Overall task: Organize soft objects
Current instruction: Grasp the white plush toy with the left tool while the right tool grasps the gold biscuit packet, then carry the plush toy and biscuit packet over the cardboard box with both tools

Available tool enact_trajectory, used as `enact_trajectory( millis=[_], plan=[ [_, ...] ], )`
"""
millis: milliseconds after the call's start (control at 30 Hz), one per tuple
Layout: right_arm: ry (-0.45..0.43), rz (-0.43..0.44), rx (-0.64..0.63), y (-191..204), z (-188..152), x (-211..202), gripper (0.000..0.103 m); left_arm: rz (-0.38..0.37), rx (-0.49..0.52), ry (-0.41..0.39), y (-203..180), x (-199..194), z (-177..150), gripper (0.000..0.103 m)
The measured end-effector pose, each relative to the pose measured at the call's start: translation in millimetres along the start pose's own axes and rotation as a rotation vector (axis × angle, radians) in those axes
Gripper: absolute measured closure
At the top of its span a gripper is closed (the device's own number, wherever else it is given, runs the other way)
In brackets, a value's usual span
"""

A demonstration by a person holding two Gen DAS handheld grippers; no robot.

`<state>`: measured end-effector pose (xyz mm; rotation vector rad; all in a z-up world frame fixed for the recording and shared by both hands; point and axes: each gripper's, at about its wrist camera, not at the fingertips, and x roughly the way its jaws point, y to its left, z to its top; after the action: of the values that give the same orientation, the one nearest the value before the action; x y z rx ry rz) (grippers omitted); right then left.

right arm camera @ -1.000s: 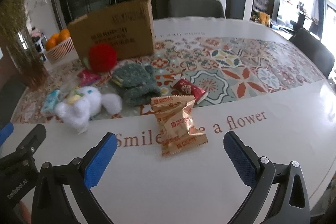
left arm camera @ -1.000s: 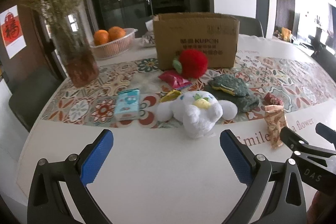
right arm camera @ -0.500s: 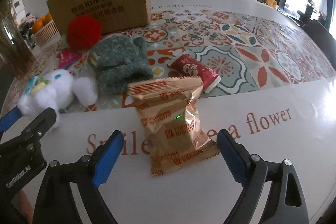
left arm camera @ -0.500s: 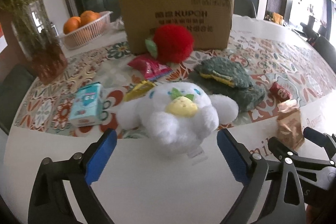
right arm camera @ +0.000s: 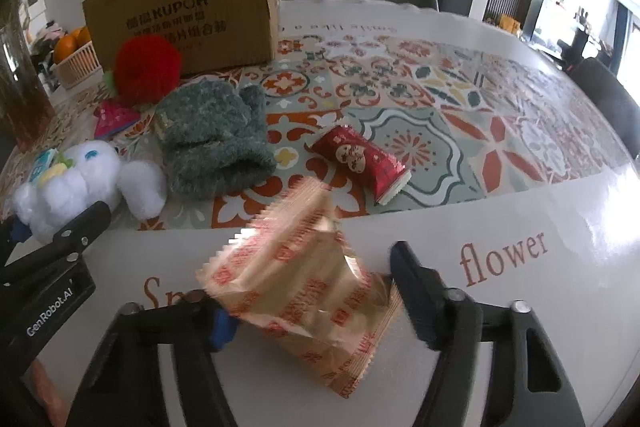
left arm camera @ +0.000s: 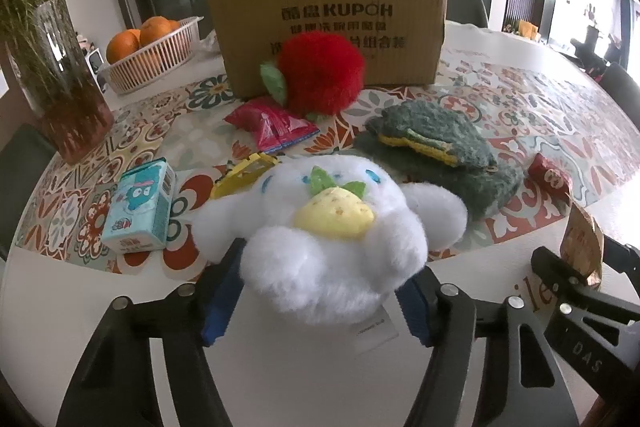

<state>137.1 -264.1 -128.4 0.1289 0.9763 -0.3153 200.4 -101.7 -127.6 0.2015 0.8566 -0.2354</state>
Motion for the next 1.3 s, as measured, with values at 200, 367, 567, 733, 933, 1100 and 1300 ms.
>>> enact_trajectory(
  millis=[200,367,567,733,933,1100,1300],
  plan=[
    [-0.009,0.012,0.013,-3,-3,-4,0.048,-0.019,-0.001,-0.032,2,-6,-4,0.057],
    [-0.012,0.052,0.034,-6,-7,-11,0.050,-0.046,-0.011,-0.056,3,-16,-8,0.057],
    [-0.067,0.091,0.030,-3,-8,-33,0.050,-0.058,-0.006,-0.102,3,-33,-12,0.057],
    [-0.132,0.129,0.034,-1,-2,-60,0.050,-0.057,-0.002,-0.136,6,-55,-11,0.057],
    [-0.198,0.169,0.029,5,15,-89,0.050,-0.060,0.006,-0.183,14,-85,-4,0.057],
    [-0.225,0.210,0.037,12,30,-110,0.050,-0.079,0.006,-0.222,24,-108,9,0.057],
    [-0.261,0.243,0.022,24,55,-135,0.050,-0.088,0.013,-0.265,39,-134,30,0.057]
  ],
)
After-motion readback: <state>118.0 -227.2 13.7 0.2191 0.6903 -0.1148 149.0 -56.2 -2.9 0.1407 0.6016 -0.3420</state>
